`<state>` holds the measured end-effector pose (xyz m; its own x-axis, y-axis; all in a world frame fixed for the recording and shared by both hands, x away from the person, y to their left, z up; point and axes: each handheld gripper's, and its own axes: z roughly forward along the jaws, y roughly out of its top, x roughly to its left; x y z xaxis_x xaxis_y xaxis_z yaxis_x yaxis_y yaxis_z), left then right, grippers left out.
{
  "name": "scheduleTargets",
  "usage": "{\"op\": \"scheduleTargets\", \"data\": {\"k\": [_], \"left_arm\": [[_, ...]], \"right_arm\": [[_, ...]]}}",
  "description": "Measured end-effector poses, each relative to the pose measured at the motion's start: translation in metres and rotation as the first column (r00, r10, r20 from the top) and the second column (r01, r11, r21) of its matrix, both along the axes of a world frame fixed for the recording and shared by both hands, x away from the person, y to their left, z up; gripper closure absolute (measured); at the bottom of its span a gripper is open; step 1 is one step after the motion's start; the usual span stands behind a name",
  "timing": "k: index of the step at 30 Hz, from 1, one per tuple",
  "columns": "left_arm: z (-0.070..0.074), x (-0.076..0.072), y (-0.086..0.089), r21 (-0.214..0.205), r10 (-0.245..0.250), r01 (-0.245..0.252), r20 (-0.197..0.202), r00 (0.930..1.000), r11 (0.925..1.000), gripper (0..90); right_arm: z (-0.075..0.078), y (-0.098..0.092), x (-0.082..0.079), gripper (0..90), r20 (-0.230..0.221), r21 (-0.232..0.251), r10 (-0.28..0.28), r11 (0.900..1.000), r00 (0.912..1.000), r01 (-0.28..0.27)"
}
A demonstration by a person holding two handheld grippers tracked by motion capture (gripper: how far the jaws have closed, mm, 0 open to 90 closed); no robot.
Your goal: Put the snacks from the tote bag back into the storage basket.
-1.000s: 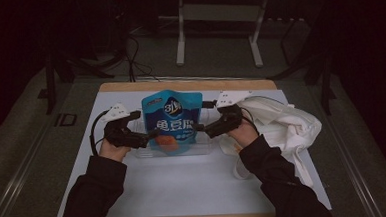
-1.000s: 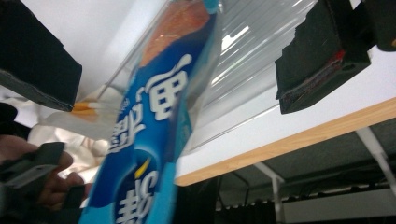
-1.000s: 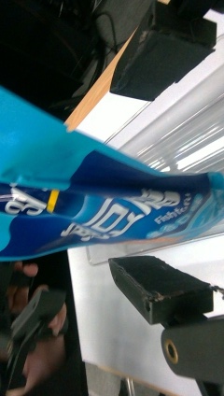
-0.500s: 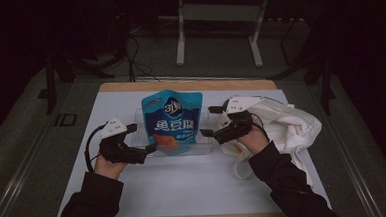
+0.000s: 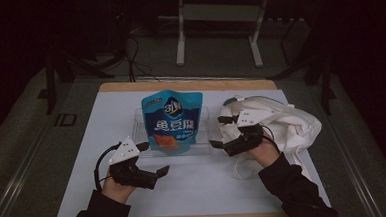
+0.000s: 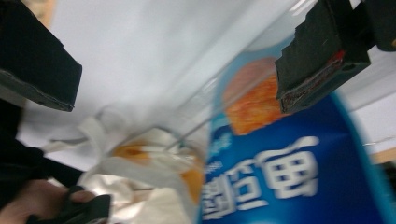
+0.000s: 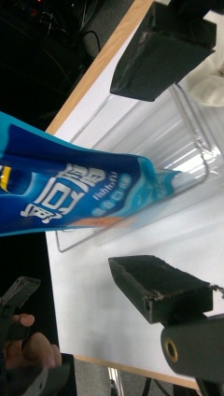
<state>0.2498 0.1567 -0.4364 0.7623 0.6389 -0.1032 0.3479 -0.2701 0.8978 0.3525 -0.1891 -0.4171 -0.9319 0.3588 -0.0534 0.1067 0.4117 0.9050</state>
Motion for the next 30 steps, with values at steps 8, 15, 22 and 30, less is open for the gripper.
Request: {"op": "scheduleTargets", "data": {"k": [8, 15, 22, 30], "left_arm": [[-0.002, -0.008, -0.020, -0.009, -0.092, 0.092, 0.005, 0.9957, 0.9957, 0.8], [-0.006, -0.011, -0.033, -0.014, -0.166, 0.166, 0.015, 0.9860, 0.9860, 0.8], [-0.014, -0.011, -0.046, -0.007, -0.206, 0.206, -0.010, 0.9785, 0.9785, 0.8], [-0.032, -0.011, -0.063, 0.021, -0.227, 0.227, -0.025, 0.9736, 0.9736, 0.8]], "right_arm": [[-0.011, -0.019, -0.019, 14.1, -0.005, -0.001, -0.011, 0.9999, 0.9999, 0.011], [-0.020, -0.031, -0.031, 14.2, -0.029, 0.004, -0.022, 0.9997, 0.9993, 0.023], [-0.026, -0.038, -0.046, 14.1, -0.005, -0.029, -0.031, 0.9991, 0.9995, 0.030], [-0.034, -0.046, -0.059, 14.0, -0.006, -0.028, -0.049, 0.9984, 0.9988, 0.049]]}}
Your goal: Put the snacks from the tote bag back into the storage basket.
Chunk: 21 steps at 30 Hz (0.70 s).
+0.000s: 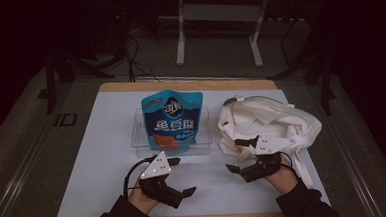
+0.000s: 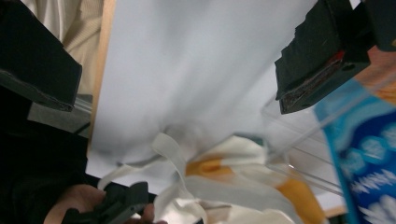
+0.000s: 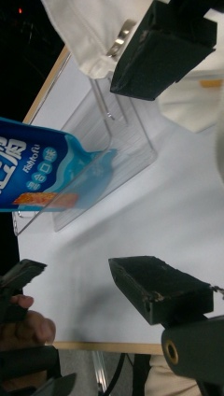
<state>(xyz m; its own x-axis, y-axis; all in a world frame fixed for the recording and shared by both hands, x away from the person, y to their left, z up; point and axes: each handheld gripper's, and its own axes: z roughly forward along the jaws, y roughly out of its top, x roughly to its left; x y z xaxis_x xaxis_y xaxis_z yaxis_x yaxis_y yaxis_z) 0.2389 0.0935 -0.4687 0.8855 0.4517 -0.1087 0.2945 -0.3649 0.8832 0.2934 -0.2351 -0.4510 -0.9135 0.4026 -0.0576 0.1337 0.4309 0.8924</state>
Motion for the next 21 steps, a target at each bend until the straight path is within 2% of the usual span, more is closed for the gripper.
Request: {"op": "scheduleTargets", "data": {"k": [1, 6, 9, 13, 15, 17, 21], "left_arm": [[-0.003, 0.000, -0.002, 0.017, -0.003, 0.003, -0.004, 1.0000, 0.9998, 0.8], [-0.007, 0.000, -0.007, 0.024, -0.018, 0.018, -0.011, 0.9998, 0.9995, 0.8], [-0.009, -0.001, -0.008, 0.034, -0.020, 0.021, -0.008, 0.9998, 0.9992, 0.8], [-0.014, -0.003, -0.009, 0.028, -0.033, 0.033, -0.012, 0.9994, 0.9991, 0.8], [-0.017, -0.003, -0.010, 0.044, -0.037, 0.038, -0.013, 0.9992, 0.9983, 0.8], [-0.020, -0.003, -0.010, 0.043, -0.050, 0.051, -0.019, 0.9986, 0.9978, 0.8], [-0.023, -0.004, -0.013, 0.076, -0.055, 0.055, -0.009, 0.9985, 0.9956, 0.8]], "right_arm": [[-0.001, -0.001, -0.001, 14.0, -0.002, 0.001, -0.002, 1.0000, 1.0000, 0.002], [-0.009, -0.005, -0.007, 14.0, -0.015, -0.016, -0.006, 0.9999, 0.9999, 0.006], [-0.014, -0.006, -0.012, 14.0, 0.006, -0.061, -0.018, 0.9979, 0.9998, 0.019], [-0.018, -0.010, -0.014, 14.1, 0.027, -0.082, -0.035, 0.9960, 0.9990, 0.037], [-0.020, -0.013, -0.015, 14.1, 0.028, -0.081, -0.048, 0.9955, 0.9985, 0.050], [-0.022, -0.017, -0.015, 14.1, 0.025, -0.070, -0.061, 0.9955, 0.9978, 0.063], [-0.025, -0.023, -0.018, 14.1, 0.030, -0.059, -0.080, 0.9949, 0.9963, 0.082]]}}
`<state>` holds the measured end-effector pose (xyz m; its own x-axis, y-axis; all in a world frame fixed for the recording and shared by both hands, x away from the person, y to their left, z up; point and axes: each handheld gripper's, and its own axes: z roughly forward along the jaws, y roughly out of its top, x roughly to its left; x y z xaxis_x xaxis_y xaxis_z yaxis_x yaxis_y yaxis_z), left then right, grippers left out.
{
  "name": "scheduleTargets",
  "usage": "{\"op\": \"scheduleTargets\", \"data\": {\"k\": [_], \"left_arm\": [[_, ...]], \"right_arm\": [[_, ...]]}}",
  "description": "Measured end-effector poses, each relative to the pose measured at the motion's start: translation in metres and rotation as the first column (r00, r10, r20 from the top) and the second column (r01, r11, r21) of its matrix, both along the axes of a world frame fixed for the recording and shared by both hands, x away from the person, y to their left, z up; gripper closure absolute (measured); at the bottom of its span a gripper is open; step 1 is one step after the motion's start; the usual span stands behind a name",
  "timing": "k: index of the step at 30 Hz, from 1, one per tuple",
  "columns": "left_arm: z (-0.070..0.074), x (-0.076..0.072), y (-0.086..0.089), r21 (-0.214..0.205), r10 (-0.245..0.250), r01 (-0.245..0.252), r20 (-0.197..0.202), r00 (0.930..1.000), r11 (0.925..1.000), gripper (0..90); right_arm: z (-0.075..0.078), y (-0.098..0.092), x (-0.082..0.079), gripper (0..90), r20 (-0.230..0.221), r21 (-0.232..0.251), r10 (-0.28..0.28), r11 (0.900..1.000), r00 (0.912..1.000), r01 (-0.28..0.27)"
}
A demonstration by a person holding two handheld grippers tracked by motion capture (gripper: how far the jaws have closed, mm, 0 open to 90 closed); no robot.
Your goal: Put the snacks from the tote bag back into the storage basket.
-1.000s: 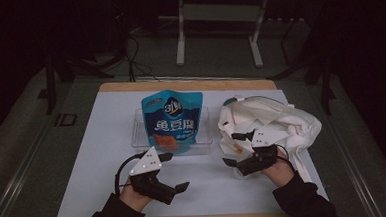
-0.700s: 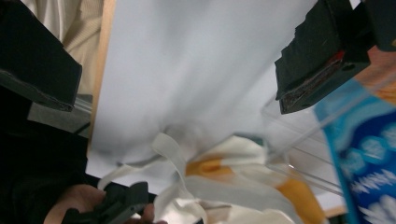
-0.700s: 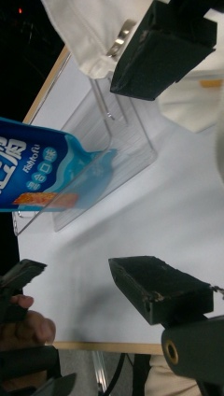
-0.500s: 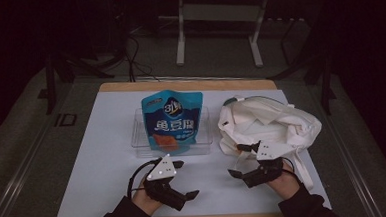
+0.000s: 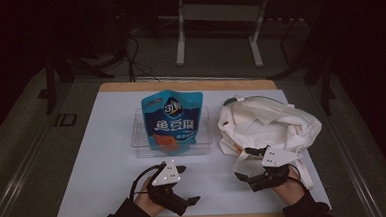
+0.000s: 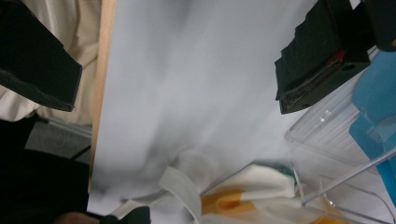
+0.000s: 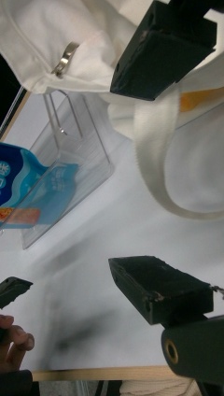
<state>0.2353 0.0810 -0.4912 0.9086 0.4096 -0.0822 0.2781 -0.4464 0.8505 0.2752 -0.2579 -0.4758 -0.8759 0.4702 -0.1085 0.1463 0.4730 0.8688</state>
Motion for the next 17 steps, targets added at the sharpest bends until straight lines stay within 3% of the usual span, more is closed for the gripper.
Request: {"op": "scheduleTargets", "data": {"k": [5, 8, 17], "left_arm": [[-0.0036, 0.0002, 0.0029, 0.007, 0.003, -0.003, -0.005, 1.0000, 1.0000, 0.8], [-0.0045, 0.0007, 0.0055, -0.001, 0.011, -0.011, -0.008, 0.9999, 0.9999, 0.8], [-0.0042, 0.0004, 0.0085, -0.014, 0.017, -0.017, -0.005, 0.9999, 0.9998, 0.8]], "right_arm": [[-0.0063, -0.0054, -0.0042, 14.1, 0.027, 0.011, -0.015, 0.9998, 0.9995, 0.014], [-0.0092, -0.0061, -0.0032, 14.1, 0.020, 0.009, -0.017, 0.9998, 0.9997, 0.017], [-0.0063, -0.0078, -0.0038, 14.2, 0.039, 0.020, -0.014, 0.9997, 0.9991, 0.013]]}}
